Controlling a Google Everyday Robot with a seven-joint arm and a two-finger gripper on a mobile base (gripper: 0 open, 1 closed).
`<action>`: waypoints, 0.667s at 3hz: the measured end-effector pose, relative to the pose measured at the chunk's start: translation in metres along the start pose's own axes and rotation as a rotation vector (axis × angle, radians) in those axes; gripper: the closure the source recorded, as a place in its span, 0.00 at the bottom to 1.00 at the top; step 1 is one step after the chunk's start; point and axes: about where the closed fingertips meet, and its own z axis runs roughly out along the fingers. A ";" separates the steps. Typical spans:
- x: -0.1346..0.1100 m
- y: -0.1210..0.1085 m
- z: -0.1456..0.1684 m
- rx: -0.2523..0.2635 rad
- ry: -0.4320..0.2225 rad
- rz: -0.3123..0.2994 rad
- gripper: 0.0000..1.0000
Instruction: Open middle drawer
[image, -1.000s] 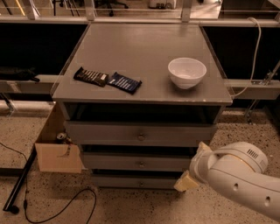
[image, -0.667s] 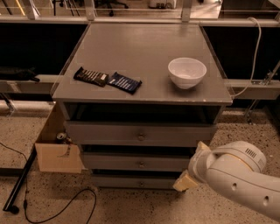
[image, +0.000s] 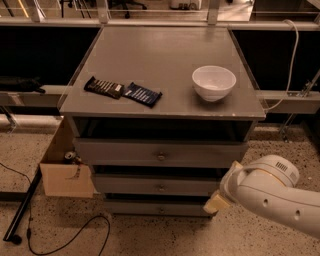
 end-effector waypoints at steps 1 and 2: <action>0.007 -0.005 0.022 -0.035 0.009 0.050 0.00; 0.008 -0.005 0.025 -0.042 0.010 0.057 0.00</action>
Offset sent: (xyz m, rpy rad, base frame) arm 0.0102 -0.0072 -0.0196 0.0364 0.0365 -0.0347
